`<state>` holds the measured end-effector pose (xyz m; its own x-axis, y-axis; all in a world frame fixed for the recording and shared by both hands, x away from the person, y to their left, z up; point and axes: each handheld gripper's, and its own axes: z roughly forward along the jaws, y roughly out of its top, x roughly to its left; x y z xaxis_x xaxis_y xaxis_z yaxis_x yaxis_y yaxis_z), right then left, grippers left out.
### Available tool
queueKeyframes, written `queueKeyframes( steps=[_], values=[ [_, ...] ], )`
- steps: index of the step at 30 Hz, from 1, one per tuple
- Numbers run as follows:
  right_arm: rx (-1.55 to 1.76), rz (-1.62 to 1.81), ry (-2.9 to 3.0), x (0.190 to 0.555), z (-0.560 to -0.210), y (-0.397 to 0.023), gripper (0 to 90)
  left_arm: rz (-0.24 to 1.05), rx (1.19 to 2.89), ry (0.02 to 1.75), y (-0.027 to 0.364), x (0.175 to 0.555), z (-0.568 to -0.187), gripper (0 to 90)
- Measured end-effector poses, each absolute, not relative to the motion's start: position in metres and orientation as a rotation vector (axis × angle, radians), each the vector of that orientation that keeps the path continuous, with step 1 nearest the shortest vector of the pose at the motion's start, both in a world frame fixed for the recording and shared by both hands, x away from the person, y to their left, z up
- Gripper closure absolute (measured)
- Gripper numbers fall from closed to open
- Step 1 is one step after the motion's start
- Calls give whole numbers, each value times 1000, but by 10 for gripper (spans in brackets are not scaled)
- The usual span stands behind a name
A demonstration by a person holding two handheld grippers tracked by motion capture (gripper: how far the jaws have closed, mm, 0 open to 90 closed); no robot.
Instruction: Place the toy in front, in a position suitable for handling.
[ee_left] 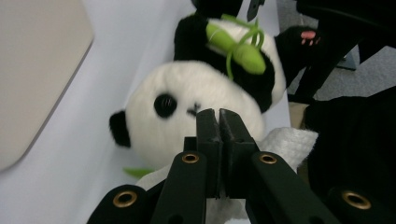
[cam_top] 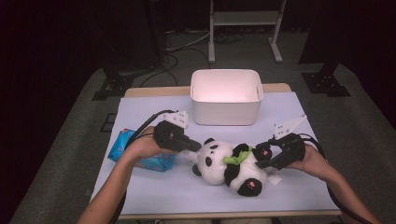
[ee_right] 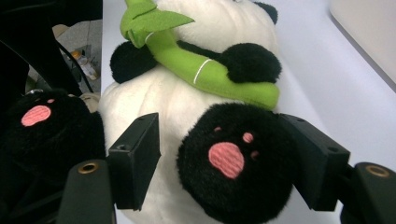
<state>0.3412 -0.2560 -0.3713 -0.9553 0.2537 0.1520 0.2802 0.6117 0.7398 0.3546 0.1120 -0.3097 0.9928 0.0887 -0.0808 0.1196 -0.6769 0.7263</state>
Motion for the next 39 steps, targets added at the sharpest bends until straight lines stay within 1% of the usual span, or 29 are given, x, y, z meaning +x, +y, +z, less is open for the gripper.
queueKeyframes(
  steps=[2,4,9,13,14,15,16,24,31,35,37,39],
  values=[
    [-469,-1288,-2793,340,-370,-259,302,-60,2316,109,97,356,-306,874],
    [-468,-1296,-2788,339,-369,-260,305,-62,2319,99,93,356,-306,874],
    [-471,-1310,-2784,334,-368,-269,307,-89,2329,32,65,355,-304,874],
    [-474,-1314,-2788,329,-365,-277,310,-109,2335,-26,38,353,-299,874],
    [-474,-1314,-2788,329,-365,-277,310,-109,2335,-26,38,353,-299,874],
    [-478,-1330,-2783,328,-364,-281,312,-119,2336,-58,26,352,-297,873],
    [-478,-1330,-2783,328,-364,-281,312,-119,2336,-58,26,352,-297,873],
    [-505,-1341,-2793,320,-361,-301,312,-161,2341,-166,-19,343,-294,870],
    [-534,-1360,-2796,314,-359,-316,331,-195,2348,-225,-40,335,-299,862],
    [-557,-1365,-2800,314,-357,-322,341,-228,2371,-232,-50,332,-309,820],
    [-560,-1371,-2796,315,-356,-322,341,-232,2374,-229,-50,332,-311,762],
    [-555,-1376,-2795,316,-356,-321,353,-234,2369,-219,-49,333,-313,745]
  ],
)
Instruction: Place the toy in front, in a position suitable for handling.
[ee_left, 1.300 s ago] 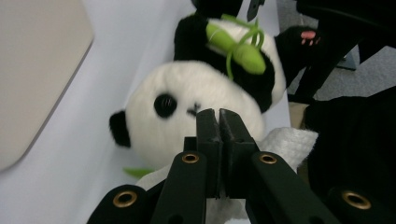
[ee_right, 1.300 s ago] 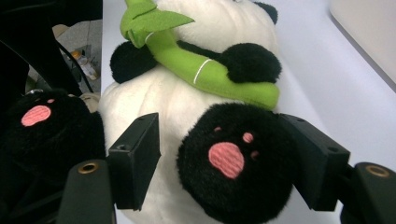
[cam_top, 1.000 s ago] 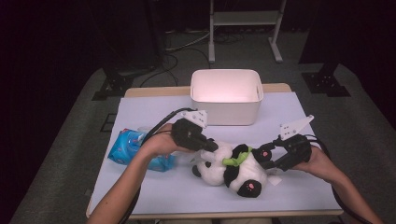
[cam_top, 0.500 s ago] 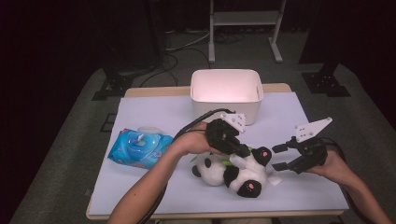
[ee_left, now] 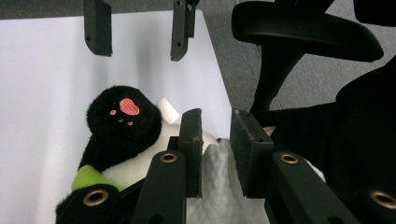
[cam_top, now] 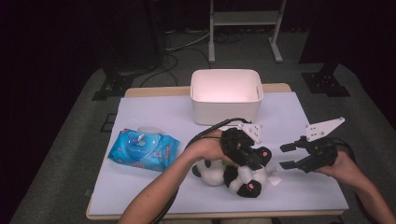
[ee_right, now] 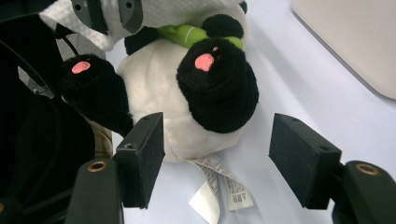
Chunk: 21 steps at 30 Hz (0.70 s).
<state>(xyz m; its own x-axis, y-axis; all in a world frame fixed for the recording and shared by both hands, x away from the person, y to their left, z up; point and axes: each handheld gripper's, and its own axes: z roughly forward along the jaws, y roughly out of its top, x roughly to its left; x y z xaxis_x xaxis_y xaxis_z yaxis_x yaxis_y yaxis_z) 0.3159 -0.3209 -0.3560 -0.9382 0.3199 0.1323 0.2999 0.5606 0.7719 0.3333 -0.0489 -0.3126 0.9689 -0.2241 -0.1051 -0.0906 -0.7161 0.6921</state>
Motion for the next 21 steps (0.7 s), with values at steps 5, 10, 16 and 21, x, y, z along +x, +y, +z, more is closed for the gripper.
queueKeyframes(
  steps=[5,10,16,21],
  values=[
    [507,1375,2764,321,-351,-309,398,-232,2333,-203,-38,334,-306,679],
    [431,1384,2786,326,-342,-287,429,-218,2310,-188,-26,334,-299,663],
    [369,1369,2817,334,-336,-266,444,-205,2291,-179,-16,332,-293,624],
    [328,1375,2836,338,-334,-254,456,-181,2280,-173,-8,332,-288,605]
  ],
)
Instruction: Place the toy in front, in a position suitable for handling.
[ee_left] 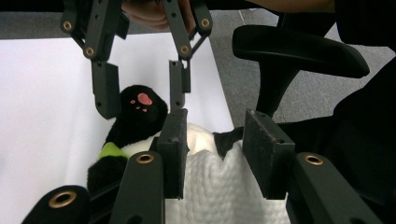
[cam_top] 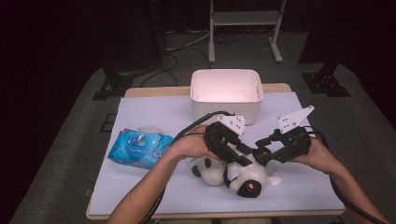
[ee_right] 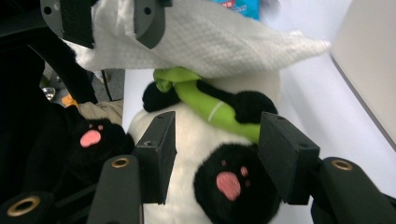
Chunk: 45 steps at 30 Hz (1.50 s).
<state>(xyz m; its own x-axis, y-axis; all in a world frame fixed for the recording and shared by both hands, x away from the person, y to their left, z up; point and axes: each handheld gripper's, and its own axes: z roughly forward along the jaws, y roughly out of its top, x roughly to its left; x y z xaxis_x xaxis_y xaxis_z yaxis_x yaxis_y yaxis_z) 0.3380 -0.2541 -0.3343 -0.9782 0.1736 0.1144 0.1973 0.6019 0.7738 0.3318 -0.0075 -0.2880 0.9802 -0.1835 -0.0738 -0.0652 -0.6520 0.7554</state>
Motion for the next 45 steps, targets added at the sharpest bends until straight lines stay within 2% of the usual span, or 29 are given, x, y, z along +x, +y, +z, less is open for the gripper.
queueKeyframes(
  steps=[9,27,36,45],
  values=[
    [-265,-1328,-2795,341,-332,-238,456,-167,2270,-135,2,333,-283,535],
    [-268,-1328,-2812,346,-313,-244,504,-130,2298,-26,39,344,-293,529],
    [-198,-1310,-2826,353,-296,-227,541,-105,2310,21,56,350,-299,528],
    [-97,-1147,-2857,357,-316,-185,549,-93,2341,96,77,359,-314,506]
  ],
)
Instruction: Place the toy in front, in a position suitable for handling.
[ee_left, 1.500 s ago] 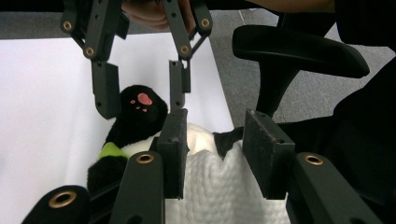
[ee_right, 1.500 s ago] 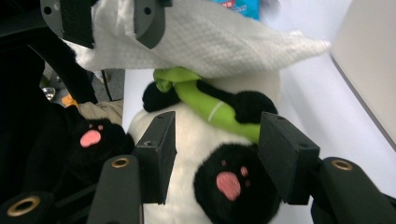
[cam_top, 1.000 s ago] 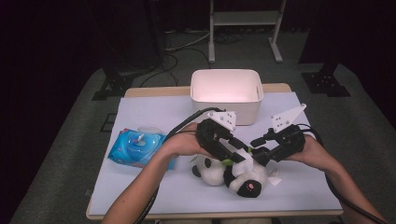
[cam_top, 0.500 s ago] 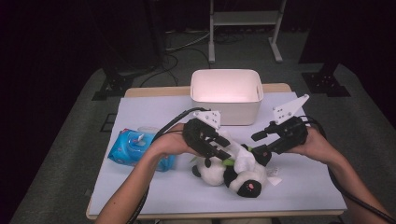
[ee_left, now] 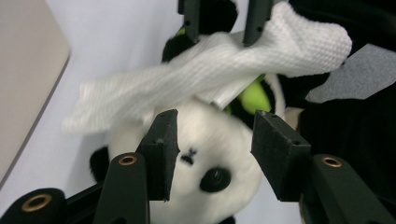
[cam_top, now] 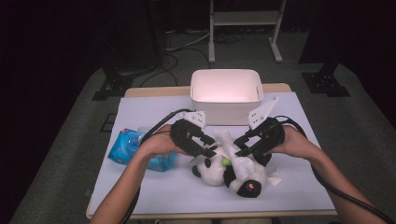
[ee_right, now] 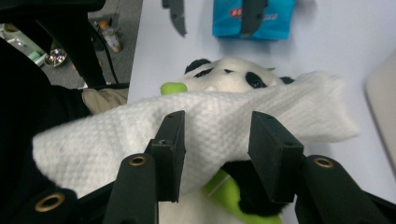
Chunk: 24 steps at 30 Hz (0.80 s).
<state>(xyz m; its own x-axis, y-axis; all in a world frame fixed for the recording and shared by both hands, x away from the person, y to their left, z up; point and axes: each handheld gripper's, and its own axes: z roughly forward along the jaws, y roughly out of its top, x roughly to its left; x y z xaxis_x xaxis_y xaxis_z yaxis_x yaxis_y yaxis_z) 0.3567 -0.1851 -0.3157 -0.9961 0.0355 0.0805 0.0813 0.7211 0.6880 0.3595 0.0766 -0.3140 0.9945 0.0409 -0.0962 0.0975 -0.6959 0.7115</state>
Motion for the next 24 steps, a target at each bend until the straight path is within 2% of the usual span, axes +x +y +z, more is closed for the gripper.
queueKeyframes(
  steps=[8,9,11,12,14,15,16,24],
  values=[
    [-66,-1076,-2852,358,-332,-170,573,-113,2357,139,86,369,-335,449],
    [-77,-1042,-2851,358,-336,-167,613,-112,2356,138,86,370,-338,417],
    [-76,-1039,-2842,358,-339,-166,633,-121,2359,149,86,373,-343,395],
    [-84,-1029,-2824,357,-341,-165,711,-123,2362,144,85,373,-345,384],
    [-71,-1036,-2811,356,-342,-166,804,-126,2363,130,83,375,-348,347],
    [-71,-1036,-2811,356,-342,-166,804,-125,2369,131,81,375,-349,347],
    [-66,-1040,-2820,352,-342,-168,842,-120,2377,125,80,376,-351,304],
    [-88,-1069,-2827,344,-339,-182,859,-141,2398,124,71,382,-362,249]
  ],
)
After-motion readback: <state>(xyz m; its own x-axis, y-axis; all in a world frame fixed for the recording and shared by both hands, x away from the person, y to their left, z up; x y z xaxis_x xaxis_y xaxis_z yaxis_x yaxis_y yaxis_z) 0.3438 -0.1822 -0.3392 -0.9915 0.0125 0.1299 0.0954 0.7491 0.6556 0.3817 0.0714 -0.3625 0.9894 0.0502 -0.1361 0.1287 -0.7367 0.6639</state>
